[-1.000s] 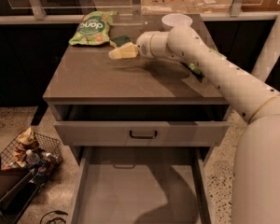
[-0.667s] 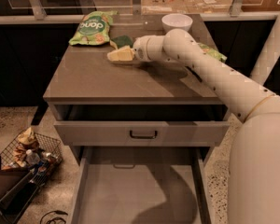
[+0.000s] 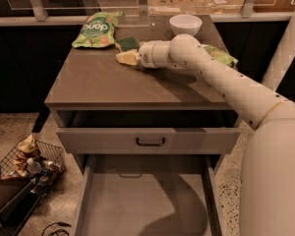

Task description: Place sponge into middle drawer

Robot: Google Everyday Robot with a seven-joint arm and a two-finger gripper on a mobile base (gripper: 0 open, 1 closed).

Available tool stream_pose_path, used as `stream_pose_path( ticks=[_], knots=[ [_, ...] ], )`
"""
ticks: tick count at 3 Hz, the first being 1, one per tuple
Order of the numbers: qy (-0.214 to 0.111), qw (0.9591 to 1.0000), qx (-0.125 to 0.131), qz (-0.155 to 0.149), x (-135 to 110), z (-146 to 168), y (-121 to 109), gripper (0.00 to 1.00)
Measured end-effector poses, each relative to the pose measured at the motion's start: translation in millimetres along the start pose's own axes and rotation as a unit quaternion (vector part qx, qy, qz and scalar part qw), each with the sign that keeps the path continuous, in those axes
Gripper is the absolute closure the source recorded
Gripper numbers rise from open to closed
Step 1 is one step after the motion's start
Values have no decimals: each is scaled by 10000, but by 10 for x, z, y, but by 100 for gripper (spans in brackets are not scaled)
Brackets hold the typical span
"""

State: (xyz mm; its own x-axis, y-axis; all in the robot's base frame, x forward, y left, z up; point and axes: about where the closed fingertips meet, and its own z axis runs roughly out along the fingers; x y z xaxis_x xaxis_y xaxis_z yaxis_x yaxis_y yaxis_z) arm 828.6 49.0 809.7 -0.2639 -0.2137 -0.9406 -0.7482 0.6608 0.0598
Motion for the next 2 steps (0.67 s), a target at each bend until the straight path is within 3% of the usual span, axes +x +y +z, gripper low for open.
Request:
stream_pose_path(
  ticks=[1,2],
  knots=[
    [0,10000,0,0,-38,-13,3,88],
    [0,10000,-1,0,-49,-16,4,100]
  ],
)
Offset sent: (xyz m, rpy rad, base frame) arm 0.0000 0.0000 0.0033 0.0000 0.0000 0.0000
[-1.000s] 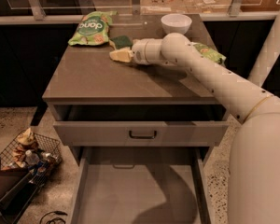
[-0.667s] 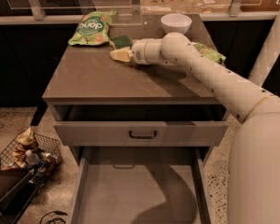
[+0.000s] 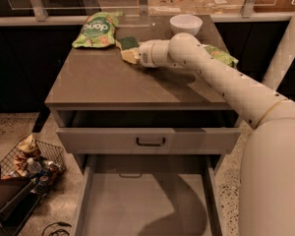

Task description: Place sponge into middle drawer

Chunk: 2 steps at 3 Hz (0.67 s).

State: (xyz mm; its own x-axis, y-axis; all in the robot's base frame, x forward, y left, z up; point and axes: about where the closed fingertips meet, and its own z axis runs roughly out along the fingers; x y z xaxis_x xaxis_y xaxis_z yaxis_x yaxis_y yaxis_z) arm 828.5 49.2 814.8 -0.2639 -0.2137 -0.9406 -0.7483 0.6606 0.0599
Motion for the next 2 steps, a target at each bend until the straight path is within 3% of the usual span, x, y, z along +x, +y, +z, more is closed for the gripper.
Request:
stream_pose_path(
  ticks=[2],
  knots=[
    [37,10000,-90,-3,6,17,20,100]
  ],
)
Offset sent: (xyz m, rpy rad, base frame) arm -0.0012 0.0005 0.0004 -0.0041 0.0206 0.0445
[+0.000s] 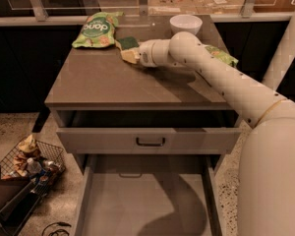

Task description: Place sponge into middle drawer

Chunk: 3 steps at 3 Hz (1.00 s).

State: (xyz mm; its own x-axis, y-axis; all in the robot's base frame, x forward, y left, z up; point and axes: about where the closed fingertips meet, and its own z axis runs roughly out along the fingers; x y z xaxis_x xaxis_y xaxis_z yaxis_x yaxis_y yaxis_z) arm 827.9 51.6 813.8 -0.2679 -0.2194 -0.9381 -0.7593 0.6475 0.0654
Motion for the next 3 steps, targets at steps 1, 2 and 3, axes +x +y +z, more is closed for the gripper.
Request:
stream_pose_path(
  ticks=[1,2,3],
  knots=[
    [0,10000,0,0,-5,-3,1,100],
    [0,10000,0,-1,-9,-5,1,100],
    [0,10000,0,-1,-13,-6,1,100]
  ],
)
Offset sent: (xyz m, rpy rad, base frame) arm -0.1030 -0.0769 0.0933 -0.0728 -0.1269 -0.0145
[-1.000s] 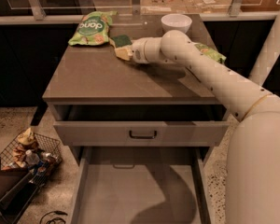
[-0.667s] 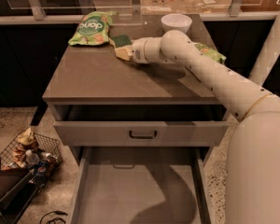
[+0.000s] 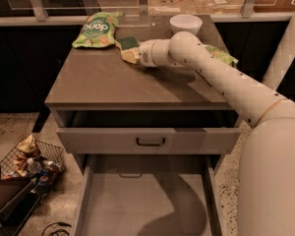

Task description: Place sponge into middle drawer

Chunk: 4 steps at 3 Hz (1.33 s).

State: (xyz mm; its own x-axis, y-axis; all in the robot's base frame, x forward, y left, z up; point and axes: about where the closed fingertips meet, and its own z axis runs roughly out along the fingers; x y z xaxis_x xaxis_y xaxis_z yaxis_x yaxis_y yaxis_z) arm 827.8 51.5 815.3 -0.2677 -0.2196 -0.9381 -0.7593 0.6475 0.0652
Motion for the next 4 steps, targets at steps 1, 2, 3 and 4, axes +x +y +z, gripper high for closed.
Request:
stream_pose_path(
  ticks=[1,2,3,4],
  knots=[
    [0,10000,0,0,0,0,0,100],
    [0,10000,0,0,0,-1,0,100],
    [-39,9999,110,-114,-69,-253,97,100],
    [-145,9981,417,-434,-276,-935,366,100]
  ],
)
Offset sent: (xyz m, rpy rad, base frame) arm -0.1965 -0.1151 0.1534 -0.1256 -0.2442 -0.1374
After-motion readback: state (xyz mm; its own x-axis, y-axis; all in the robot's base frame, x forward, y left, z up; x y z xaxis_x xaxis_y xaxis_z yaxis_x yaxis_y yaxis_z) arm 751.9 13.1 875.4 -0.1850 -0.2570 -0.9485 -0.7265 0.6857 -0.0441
